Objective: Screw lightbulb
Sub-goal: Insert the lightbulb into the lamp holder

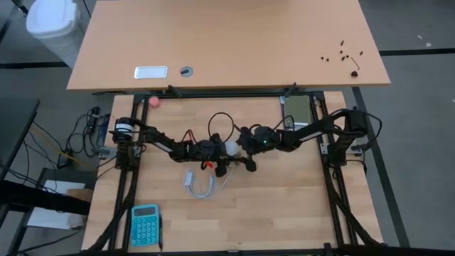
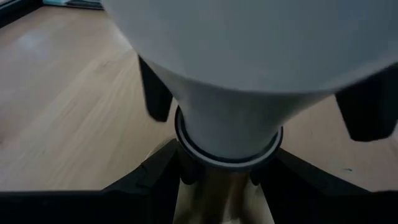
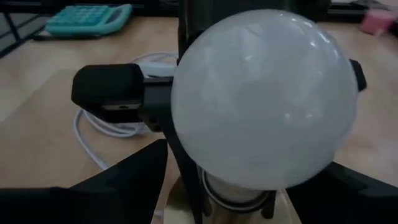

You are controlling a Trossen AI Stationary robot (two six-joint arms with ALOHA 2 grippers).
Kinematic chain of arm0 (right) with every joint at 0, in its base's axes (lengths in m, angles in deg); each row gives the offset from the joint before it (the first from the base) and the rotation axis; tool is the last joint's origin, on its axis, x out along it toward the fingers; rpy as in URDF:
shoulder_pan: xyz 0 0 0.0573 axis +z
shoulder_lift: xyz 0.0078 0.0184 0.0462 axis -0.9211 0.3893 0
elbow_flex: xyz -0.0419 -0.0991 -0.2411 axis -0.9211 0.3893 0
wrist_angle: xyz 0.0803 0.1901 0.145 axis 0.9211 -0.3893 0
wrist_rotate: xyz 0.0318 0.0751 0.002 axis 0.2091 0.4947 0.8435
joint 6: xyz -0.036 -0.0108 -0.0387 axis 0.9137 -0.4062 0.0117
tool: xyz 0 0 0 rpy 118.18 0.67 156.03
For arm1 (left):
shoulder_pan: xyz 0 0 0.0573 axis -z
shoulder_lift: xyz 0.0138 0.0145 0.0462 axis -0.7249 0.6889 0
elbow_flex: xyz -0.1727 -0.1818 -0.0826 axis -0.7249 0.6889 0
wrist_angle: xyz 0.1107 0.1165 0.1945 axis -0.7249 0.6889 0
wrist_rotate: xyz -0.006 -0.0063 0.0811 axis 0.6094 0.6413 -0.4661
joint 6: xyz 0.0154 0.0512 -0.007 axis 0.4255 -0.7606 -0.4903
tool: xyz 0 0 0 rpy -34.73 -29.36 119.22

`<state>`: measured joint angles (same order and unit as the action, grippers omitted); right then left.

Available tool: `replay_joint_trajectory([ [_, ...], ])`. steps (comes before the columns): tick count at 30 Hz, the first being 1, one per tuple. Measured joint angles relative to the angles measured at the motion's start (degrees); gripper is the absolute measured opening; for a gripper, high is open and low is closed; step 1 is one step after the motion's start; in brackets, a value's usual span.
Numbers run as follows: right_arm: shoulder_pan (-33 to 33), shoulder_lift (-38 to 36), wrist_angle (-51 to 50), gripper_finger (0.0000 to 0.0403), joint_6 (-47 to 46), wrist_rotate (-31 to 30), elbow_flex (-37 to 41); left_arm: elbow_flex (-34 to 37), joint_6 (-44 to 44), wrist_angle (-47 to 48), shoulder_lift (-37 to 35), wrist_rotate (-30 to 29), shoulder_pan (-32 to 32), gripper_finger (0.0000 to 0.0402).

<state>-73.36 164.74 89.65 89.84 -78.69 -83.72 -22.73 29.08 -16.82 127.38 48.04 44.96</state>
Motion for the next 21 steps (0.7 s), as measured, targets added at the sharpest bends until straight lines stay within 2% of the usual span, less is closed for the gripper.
replay_joint_trajectory([
  [3, -1.12, 0.54, 1.22, 0.0307, 1.35, 2.95, 0.02, -0.02, -0.02, 0.08, 0.0, 0.07, 0.01, 0.0197],
  [7, -4.65, 0.54, 4.2, 0.0289, 2.49, 13.14, 1.19, -0.02, -0.14, -0.19, 0.0, 0.94, 0.03, 0.0197],
  [10, -7.35, 0.54, 5.04, 0.0272, 3.76, 18.57, 1.36, 0.0, -0.1, -0.4, 0.02, 1.21, 0.03, 0.0197],
  [16, -8.54, 0.54, 5.66, 0.0263, 5.5, 21.54, 1.39, 0.0, -1.31, -0.72, 0.04, 2.38, 0.01, 0.0197],
  [21, -8.54, 2.81, 6.68, 0.0281, 4.2, 23.89, 1.21, 0.04, -2.57, -0.82, 0.04, 2.82, 0.01, 0.0197],
])
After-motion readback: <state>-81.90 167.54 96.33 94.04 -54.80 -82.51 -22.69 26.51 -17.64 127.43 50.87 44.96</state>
